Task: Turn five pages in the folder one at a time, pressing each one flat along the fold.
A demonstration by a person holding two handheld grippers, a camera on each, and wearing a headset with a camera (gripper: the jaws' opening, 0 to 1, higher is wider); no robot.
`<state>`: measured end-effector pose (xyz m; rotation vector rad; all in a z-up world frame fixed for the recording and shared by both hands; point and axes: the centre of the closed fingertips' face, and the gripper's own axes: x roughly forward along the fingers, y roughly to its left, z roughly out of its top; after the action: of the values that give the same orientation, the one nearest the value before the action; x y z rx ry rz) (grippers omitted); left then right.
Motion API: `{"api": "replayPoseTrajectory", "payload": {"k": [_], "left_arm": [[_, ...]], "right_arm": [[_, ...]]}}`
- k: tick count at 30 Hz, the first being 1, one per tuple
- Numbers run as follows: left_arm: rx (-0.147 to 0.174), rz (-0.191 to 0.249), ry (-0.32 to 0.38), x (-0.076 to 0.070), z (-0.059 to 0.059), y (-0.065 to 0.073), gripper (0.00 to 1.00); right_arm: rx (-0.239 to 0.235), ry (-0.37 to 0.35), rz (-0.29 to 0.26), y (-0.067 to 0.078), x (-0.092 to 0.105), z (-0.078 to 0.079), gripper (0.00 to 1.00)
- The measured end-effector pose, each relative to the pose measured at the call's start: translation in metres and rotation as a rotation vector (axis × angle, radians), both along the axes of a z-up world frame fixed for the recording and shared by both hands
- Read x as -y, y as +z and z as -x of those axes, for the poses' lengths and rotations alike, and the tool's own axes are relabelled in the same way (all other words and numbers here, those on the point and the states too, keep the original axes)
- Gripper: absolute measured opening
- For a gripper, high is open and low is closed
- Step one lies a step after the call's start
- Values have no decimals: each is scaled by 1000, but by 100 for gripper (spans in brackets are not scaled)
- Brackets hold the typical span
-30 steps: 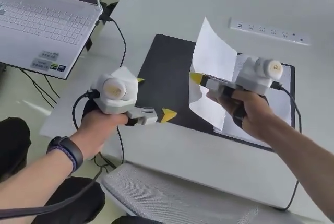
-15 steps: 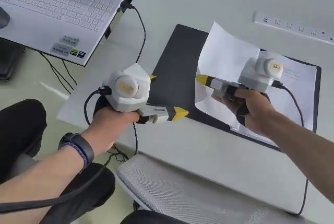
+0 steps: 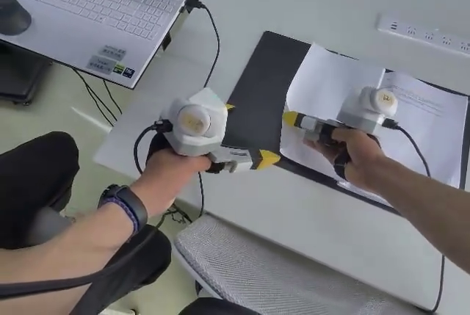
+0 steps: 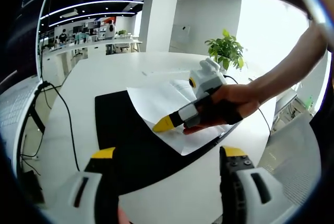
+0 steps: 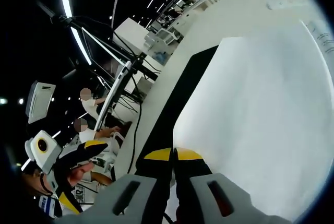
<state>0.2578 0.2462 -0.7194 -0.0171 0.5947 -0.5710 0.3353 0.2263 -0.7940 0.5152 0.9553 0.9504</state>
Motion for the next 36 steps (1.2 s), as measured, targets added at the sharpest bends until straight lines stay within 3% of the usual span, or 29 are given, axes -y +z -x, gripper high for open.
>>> {"api": "replayPoseTrajectory", "payload": {"k": [7,16,26,29,36], "left_arm": [[-8,5,22,-2,1,-3,79],[-18,-4,11,2,4,-7,79],[-22,-14,-7,8,1,-8,76],[-22,-13,-10,9,-1,-7,73],[-26,-24,-46,18,-8,-12,67]], "right_arm": [[-12,16,31,-24,3,-6,3],[-28,-4,19,-29,2,-12,5],[-33,9,-7,-22,-2,-5,18],[-4,25,-26,-12,-3,-4,27],[32,30,-46,5,8,-10,33]]}}
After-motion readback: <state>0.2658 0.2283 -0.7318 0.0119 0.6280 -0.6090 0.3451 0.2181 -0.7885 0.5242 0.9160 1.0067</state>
